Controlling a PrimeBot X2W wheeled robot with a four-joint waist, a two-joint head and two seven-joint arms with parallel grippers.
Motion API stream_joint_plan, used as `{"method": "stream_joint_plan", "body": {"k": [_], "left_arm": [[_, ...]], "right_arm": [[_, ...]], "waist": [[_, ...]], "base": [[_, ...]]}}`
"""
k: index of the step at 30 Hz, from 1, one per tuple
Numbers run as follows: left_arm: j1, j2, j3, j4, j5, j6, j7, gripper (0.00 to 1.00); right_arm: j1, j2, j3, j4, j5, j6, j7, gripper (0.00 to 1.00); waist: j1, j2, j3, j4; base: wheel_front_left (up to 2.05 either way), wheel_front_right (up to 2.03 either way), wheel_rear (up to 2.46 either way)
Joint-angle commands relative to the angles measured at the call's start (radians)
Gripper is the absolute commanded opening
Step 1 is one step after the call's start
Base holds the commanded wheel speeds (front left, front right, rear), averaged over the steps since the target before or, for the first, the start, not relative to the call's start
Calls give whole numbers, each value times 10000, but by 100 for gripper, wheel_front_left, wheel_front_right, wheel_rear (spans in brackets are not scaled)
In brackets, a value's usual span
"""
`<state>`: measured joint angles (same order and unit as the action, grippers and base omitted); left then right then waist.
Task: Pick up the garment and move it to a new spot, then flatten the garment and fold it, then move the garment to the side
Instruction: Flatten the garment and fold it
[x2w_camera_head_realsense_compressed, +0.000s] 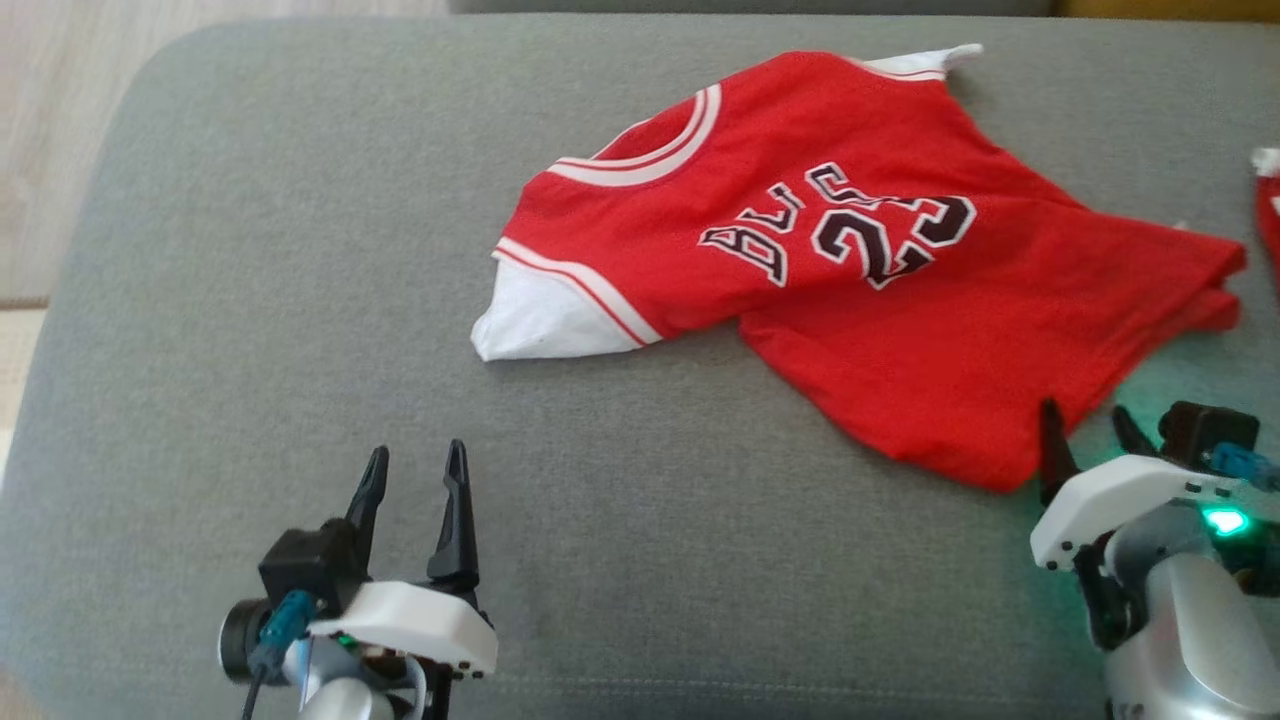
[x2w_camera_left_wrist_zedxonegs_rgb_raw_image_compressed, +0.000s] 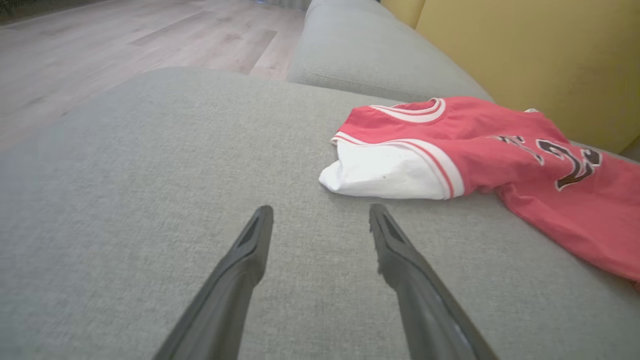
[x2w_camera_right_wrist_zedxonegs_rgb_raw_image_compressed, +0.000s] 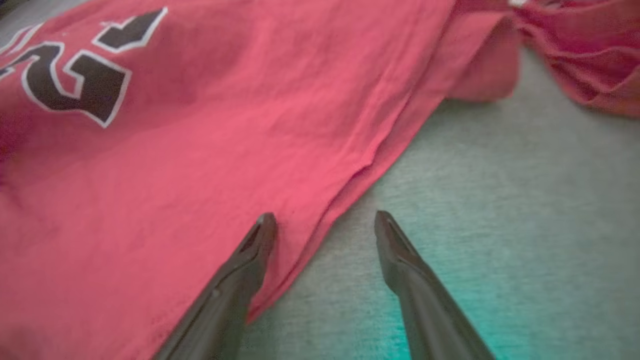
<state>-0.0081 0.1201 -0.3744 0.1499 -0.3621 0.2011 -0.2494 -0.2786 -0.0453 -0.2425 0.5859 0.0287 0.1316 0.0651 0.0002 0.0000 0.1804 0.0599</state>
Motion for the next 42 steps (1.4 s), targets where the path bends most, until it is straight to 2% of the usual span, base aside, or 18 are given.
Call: {"method": "stream_joint_plan", "body": {"k": [1,4,5,6,7,8,9,19,26,31,32,33,34,42], "left_arm": [[-398,-25,347,-247,78,-51,-122,100],[-391,-73,386,-213,120,-99,-122,100],[-388,-87,396,-203,134,-121,-122,100],[-385,-99,404,-192,149,-145,-123,100],[-383,-111,412,-180,163,-169,-123,100],[-378,-134,425,-164,197,-205,-123,100],[-376,-144,432,-159,216,-219,-123,100],[-411,-239,392,-134,408,-349,-123,100],[-610,-345,253,-42,545,-468,-123,100],[-755,-408,248,-3,615,-549,-124,100],[-786,-420,255,7,629,-567,-124,100],[-810,-430,265,20,641,-581,-124,100],[-831,-440,280,37,652,-593,-124,100],[-835,-488,418,83,792,-622,-124,100]], "right_arm": [[-432,-49,216,-78,130,-9,98,100],[-643,-49,253,445,569,-9,394,100],[-702,-49,275,563,666,-9,452,90],[-772,-49,307,660,749,-9,507,59],[-854,-49,367,715,815,-9,534,38],[-1050,-52,503,716,889,-9,511,3],[-1159,-96,569,695,900,-9,477,0],[-2861,-1198,945,620,910,-9,26,0],[-4420,-2415,871,1729,868,-9,157,0],[-5292,-2837,753,2644,539,-9,-216,2],[-5424,-2874,770,2858,484,-9,-324,25],[-5544,-2887,753,3067,430,-9,-439,71],[-5641,-2877,742,3255,347,-9,-549,100],[-5948,-2739,1142,4024,198,-9,-1740,100]], "waist": [[-2,0,93,146],[-2,0,102,224],[-2,0,101,250],[-2,0,99,275],[-2,0,96,300],[-2,0,98,345],[-2,0,103,368],[-2,0,394,682],[-2,0,898,1157],[-2,0,1240,1423],[-2,0,1279,1450],[-2,0,1304,1464],[-2,0,1318,1468],[-2,0,967,1063]], "base": [[0,0,0],[0,0,0],[0,0,0],[0,0,0],[0,0,0],[0,0,0],[0,0,0],[0,0,0],[0,0,0],[0,0,0],[0,0,0],[0,0,0],[0,0,0],[0,0,0]]}}
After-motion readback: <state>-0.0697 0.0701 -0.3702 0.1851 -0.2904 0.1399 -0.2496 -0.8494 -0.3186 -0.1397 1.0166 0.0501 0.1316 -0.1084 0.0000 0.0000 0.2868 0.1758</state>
